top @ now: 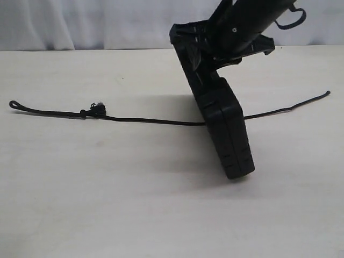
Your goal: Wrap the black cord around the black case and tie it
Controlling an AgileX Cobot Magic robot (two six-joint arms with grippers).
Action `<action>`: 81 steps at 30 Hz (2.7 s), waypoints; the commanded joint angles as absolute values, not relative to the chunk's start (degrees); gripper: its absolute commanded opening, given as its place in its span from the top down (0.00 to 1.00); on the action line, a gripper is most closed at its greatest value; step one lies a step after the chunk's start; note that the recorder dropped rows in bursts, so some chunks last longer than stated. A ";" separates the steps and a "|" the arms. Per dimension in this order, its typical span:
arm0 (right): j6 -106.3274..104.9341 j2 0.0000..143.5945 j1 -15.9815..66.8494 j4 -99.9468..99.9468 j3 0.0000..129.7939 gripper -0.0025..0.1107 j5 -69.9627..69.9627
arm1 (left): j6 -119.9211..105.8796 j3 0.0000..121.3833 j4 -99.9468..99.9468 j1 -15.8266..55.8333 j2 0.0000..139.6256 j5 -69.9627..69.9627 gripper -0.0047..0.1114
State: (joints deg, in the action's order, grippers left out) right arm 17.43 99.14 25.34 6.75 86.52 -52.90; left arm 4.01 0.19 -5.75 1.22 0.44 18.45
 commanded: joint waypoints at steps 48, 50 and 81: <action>2.25 97.31 14.11 3.74 85.24 0.70 -54.28 | 4.19 0.00 -5.34 1.07 0.00 17.70 0.96; 2.25 97.31 14.11 3.74 85.24 0.70 -54.71 | 4.19 0.00 -5.34 1.07 0.00 17.70 0.96; 15.89 97.18 14.11 9.85 84.30 0.94 -55.75 | 4.19 0.00 -5.34 1.07 0.00 17.70 0.96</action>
